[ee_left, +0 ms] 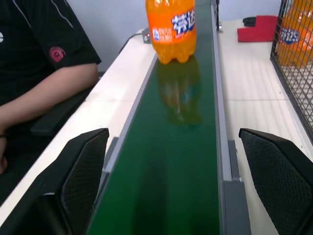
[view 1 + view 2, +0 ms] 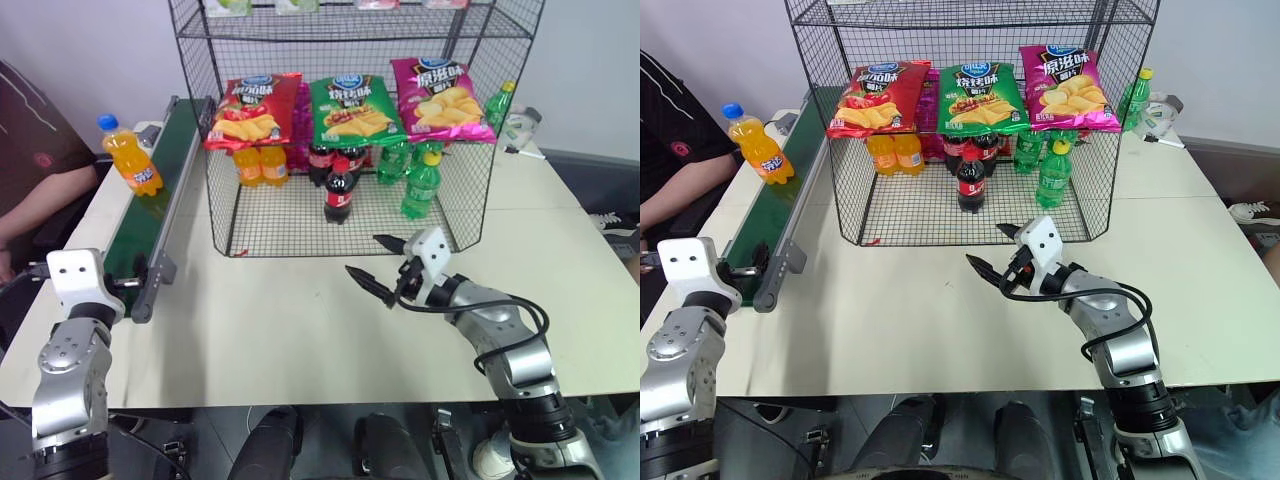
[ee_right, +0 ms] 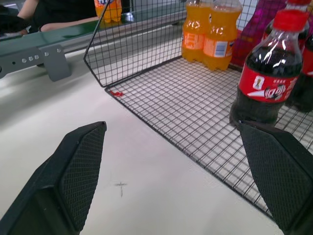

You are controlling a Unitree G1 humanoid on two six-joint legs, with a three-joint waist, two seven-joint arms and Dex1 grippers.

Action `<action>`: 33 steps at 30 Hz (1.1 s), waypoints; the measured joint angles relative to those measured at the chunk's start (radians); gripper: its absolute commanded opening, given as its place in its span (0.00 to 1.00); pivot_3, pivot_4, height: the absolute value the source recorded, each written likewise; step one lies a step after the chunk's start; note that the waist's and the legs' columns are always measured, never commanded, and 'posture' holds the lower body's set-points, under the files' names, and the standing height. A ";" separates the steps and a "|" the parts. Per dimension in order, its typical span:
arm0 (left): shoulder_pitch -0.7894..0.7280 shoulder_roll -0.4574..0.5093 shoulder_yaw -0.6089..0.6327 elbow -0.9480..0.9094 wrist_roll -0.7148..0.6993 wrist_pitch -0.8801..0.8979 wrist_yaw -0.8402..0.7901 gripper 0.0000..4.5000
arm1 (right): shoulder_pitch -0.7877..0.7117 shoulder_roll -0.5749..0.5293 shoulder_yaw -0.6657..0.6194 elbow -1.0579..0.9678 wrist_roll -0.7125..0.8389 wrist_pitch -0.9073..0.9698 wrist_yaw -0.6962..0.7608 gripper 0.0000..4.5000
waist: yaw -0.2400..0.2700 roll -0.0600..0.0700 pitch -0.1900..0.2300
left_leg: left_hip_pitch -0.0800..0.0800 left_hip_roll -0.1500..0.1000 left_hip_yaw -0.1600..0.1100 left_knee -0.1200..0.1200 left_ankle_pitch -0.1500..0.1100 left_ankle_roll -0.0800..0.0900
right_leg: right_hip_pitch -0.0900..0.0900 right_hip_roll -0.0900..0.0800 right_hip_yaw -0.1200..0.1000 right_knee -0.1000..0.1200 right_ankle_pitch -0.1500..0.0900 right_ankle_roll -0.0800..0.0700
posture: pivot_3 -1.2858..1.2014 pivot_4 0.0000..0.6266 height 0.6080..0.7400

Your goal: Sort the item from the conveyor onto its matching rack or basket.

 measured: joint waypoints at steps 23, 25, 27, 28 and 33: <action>-0.021 0.019 0.011 0.027 -0.001 -0.023 0.013 0.99 | -0.001 -0.006 0.005 0.000 -0.004 -0.001 0.000 1.00 | 0.000 0.000 0.000 | 0.000 0.000 0.000 0.000 0.000 0.000 | 0.000 0.000 0.000 0.000 0.000 0.000 | 0.52 0.24 1.00; -0.025 0.022 0.023 0.027 -0.003 -0.023 0.013 0.99 | -0.002 -0.006 0.007 0.000 -0.006 -0.001 0.000 1.00 | -0.001 0.000 0.000 | 0.000 0.000 0.000 0.000 0.000 0.000 | 0.000 0.000 0.000 0.000 0.000 0.000 | 0.52 0.24 1.00; -0.029 0.027 0.034 0.027 -0.007 -0.023 0.012 0.99 | -0.002 -0.006 0.007 0.001 -0.008 -0.001 0.000 1.00 | 0.000 0.000 0.000 | 0.000 0.000 0.000 0.000 0.000 0.000 | 0.000 0.000 0.000 0.000 0.000 0.000 | 0.52 0.24 1.00; -0.031 0.027 0.037 0.027 -0.010 -0.023 0.012 0.99 | -0.002 -0.006 0.008 0.001 -0.009 -0.001 0.000 1.00 | 0.000 0.000 0.000 | 0.000 0.000 0.000 0.000 0.000 0.000 | 0.000 0.000 0.000 0.000 0.000 0.000 | 0.52 0.24 1.00; -0.031 0.027 0.039 0.027 -0.016 -0.023 0.011 0.99 | -0.002 -0.005 0.013 0.001 -0.009 -0.002 0.000 1.00 | 0.000 0.000 0.000 | 0.000 0.000 0.000 0.000 0.000 0.000 | 0.000 0.000 0.000 0.000 0.000 0.000 | 0.52 0.24 1.00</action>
